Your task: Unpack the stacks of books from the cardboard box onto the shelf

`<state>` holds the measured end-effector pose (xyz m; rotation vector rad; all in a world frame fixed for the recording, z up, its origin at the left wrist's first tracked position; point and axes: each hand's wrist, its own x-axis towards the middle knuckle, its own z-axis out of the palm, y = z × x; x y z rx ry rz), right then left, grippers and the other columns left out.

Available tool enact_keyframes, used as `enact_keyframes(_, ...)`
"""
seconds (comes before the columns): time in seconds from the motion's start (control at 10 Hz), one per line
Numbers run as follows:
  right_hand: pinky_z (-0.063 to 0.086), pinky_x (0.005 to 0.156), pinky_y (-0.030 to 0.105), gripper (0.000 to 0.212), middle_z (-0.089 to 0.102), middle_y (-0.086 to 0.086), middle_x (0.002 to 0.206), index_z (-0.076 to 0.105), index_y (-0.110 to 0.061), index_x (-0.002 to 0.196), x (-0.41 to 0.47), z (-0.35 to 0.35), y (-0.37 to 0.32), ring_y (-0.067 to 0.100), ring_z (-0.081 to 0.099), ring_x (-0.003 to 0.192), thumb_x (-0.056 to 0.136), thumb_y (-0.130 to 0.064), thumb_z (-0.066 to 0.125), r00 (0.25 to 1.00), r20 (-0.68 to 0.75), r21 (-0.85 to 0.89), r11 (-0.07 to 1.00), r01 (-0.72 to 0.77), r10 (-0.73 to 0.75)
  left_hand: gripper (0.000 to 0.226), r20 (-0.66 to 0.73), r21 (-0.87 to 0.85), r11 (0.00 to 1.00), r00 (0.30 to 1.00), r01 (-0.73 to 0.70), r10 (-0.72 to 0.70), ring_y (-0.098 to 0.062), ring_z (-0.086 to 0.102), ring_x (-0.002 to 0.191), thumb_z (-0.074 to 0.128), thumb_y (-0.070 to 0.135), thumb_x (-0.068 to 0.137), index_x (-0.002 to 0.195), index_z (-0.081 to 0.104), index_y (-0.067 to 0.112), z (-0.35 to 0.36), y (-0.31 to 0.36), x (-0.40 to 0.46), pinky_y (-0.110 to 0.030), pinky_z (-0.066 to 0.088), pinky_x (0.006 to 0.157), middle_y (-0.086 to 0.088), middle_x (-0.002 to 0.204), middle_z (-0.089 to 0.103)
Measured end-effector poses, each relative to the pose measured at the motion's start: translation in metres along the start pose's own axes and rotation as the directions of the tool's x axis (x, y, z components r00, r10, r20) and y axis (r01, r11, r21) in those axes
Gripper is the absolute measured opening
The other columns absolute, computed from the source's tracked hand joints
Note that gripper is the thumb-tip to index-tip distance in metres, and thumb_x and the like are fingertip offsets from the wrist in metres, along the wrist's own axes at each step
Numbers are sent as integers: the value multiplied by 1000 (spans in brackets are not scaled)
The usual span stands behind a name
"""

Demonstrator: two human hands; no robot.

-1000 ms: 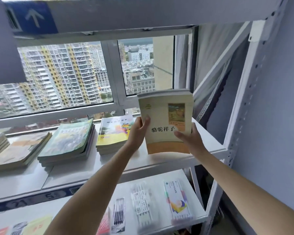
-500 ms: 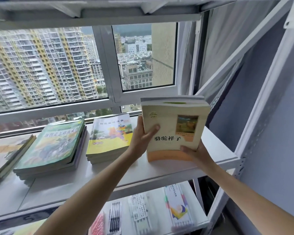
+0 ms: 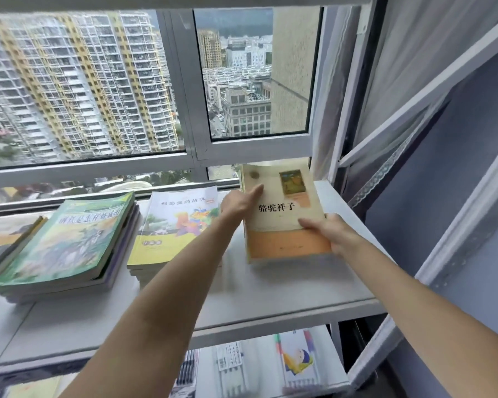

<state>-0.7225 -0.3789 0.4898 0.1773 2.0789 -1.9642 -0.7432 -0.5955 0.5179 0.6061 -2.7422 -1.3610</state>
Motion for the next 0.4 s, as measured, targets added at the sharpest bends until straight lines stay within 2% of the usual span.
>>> enact_keyframes(0.1, 59, 64, 34, 43, 72, 17, 100, 65, 3, 112, 22, -1, -5, 27, 70, 74, 74, -11, 80, 994, -6, -42, 994, -105, 105, 78, 49, 211, 977, 998, 18, -29, -32, 65, 109, 44, 71, 86, 112, 67, 1, 10, -2, 15, -32, 48, 93, -18, 116, 70)
enact_keyframes(0.2, 53, 43, 20, 48, 74, 7, 76, 63, 3, 115, 31, -2, -8, 16, 70, 54, 75, -16, 81, 985, 37, -177, 971, -162, 171, 79, 6, 341, 939, 999, 43, -48, -33, 58, 118, 44, 72, 85, 122, 62, 4, 20, -10, 21, -32, 45, 93, -15, 128, 63)
enact_keyframes(0.3, 56, 84, 32, 79, 69, 11, 111, 53, -3, 130, 39, -5, -7, 23, 67, 103, 67, -37, 85, 993, -61, -400, 909, -116, 100, 77, -56, 474, 880, 998, 2, 28, -33, 59, 115, 44, 71, 86, 117, 63, 3, 23, -7, 25, -33, 46, 88, -16, 124, 64)
enact_keyframes(0.4, 35, 105, 43, 90, 42, 14, 142, 39, -12, 140, 26, 3, -15, 33, 36, 132, 70, -53, 77, 978, -192, -716, 693, -79, -87, 66, -95, 544, 837, 987, -56, 128, -31, 63, 103, 38, 67, 91, 95, 66, 7, 15, 4, 19, -33, 43, 73, -14, 113, 68)
